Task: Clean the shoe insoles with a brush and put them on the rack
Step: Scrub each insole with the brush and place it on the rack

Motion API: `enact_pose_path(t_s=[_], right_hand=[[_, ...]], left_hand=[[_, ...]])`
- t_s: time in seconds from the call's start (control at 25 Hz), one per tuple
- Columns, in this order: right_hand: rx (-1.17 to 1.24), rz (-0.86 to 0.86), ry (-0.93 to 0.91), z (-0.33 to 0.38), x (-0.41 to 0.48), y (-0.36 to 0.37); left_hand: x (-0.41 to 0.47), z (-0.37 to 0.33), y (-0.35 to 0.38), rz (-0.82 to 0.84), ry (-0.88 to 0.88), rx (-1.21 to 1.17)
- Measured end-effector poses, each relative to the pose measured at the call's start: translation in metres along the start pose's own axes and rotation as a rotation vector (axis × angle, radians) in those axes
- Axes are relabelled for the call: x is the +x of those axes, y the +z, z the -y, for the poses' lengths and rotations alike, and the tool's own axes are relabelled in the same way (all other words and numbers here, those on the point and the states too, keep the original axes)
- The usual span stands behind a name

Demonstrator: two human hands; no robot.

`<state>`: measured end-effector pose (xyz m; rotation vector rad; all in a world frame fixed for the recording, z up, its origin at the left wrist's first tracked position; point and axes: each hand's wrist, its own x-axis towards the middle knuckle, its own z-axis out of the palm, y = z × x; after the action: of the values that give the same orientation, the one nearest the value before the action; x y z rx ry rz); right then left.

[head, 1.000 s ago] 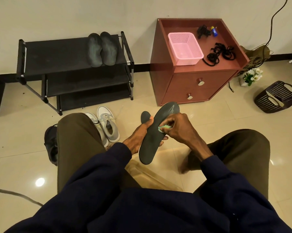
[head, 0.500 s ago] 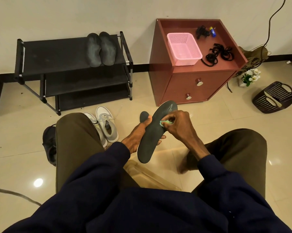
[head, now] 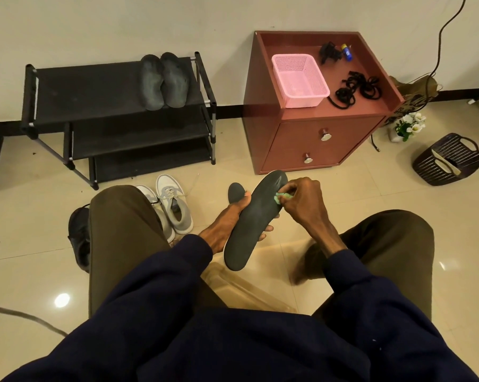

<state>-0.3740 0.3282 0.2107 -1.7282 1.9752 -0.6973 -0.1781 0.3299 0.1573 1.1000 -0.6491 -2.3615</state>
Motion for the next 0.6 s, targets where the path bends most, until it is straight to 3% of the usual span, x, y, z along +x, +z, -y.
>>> enact_pose_path(t_s=[0.08,0.2,0.28,0.6], right_hand=[[0.028,-0.049,0.058,-0.004,0.0,0.0],[0.116,0.053,0.077,0.004,-0.007,0.005],[0.114,0.095,0.051,0.01,-0.01,0.009],[-0.035,-0.004,-0.093,0.02,-0.02,0.021]], left_hand=[[0.0,0.0,0.0,0.006,0.001,-0.01],[-0.003,-0.004,0.001,-0.002,0.021,-0.031],[-0.002,-0.004,-0.001,0.001,0.017,-0.036],[-0.004,-0.008,0.001,-0.096,-0.009,-0.046]])
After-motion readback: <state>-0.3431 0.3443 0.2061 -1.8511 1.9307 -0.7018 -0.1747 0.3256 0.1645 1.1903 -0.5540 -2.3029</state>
